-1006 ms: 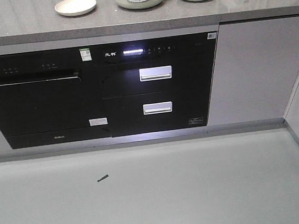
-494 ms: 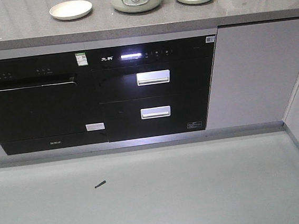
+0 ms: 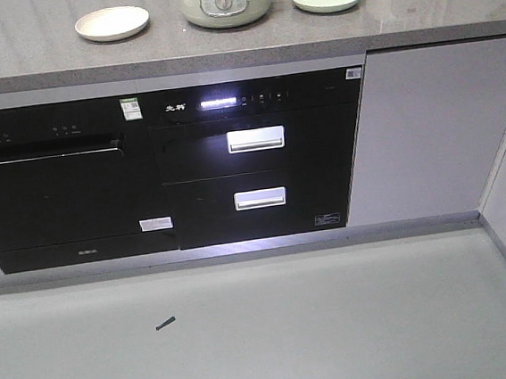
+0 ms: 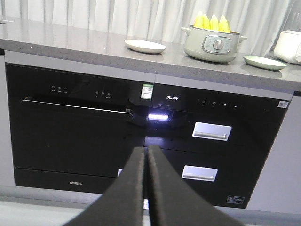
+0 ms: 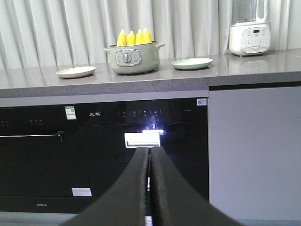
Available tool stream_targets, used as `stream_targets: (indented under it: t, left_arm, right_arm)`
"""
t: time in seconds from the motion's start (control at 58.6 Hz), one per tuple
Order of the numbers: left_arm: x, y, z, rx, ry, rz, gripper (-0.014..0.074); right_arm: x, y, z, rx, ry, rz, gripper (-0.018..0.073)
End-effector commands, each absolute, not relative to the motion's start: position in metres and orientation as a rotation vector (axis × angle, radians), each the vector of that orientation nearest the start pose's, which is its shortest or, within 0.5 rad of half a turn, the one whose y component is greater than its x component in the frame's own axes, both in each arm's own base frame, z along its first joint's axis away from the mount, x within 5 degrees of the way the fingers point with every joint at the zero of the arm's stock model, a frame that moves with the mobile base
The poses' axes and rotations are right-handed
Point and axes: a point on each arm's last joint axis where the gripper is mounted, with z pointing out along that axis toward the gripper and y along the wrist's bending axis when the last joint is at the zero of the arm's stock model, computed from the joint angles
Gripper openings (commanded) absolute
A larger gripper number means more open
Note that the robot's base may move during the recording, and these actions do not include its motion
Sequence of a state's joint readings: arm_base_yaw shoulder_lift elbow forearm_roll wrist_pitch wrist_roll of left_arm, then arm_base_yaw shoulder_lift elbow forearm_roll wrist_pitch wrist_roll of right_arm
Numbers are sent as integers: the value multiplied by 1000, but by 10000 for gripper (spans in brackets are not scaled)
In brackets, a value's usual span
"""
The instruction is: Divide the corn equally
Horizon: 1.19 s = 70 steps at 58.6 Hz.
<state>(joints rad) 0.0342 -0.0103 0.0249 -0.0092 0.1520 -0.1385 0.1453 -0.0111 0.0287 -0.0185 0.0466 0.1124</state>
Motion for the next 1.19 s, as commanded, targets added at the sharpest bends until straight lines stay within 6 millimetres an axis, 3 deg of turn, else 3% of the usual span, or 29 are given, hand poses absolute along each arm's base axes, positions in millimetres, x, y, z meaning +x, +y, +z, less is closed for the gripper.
stream_targets:
  t: [0.0, 1.176]
  left_arm:
    - [56, 2, 195, -145, 1563, -91, -7]
    - [56, 2, 195, -145, 1563, -91, -7]
  right_arm:
    - [56, 8, 203, -46, 1481, 177, -6]
    - [56, 8, 203, -46, 1481, 177, -6]
